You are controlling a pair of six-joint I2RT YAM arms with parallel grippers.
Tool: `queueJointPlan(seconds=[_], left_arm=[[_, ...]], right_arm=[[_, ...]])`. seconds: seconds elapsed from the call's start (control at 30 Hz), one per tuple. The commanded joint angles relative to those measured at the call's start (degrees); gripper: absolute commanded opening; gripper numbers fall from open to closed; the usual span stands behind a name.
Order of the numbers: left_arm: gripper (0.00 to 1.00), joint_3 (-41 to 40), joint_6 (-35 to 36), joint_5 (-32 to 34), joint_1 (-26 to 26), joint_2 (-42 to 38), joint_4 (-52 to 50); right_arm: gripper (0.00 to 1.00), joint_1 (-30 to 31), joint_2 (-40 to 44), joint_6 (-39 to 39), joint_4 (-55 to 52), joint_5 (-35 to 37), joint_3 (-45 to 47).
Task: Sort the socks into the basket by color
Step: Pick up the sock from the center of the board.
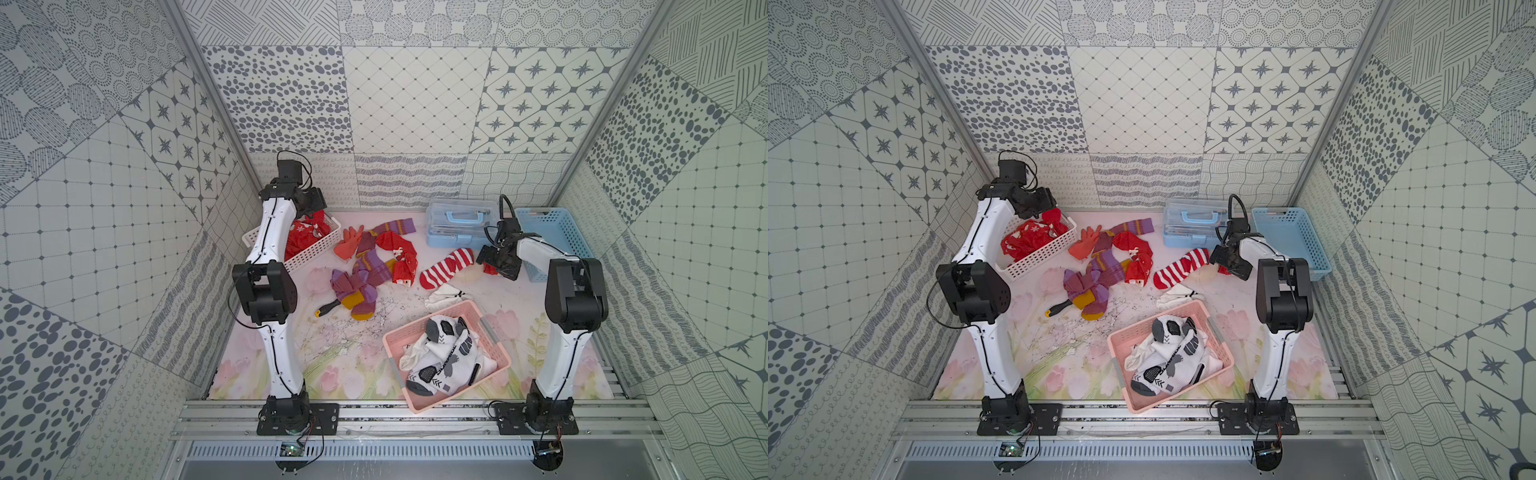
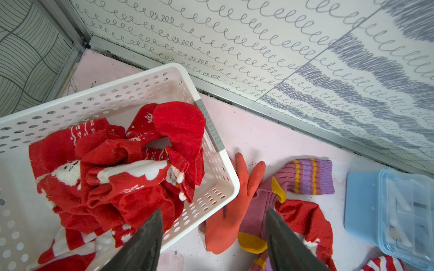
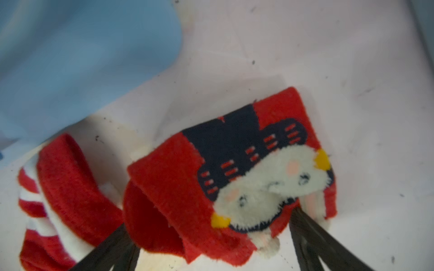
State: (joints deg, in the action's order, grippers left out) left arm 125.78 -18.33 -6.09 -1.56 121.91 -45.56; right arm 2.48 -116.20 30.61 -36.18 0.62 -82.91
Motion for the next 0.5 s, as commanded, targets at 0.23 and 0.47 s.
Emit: queueJointPlan(seconds=[0.23,0.47], left_arm=[[0.69,-7.5,0.6,-2.1,1.1,-6.7,4.0],[0.69,-10.8,0.6,-2.8,1.7,-9.4,5.0]], right_arm=[[0.76,-0.9,-3.8,1.6,2.9,-0.3,0.3],[0.41,-0.9,-3.2,2.0,3.7,-1.2,2.5]])
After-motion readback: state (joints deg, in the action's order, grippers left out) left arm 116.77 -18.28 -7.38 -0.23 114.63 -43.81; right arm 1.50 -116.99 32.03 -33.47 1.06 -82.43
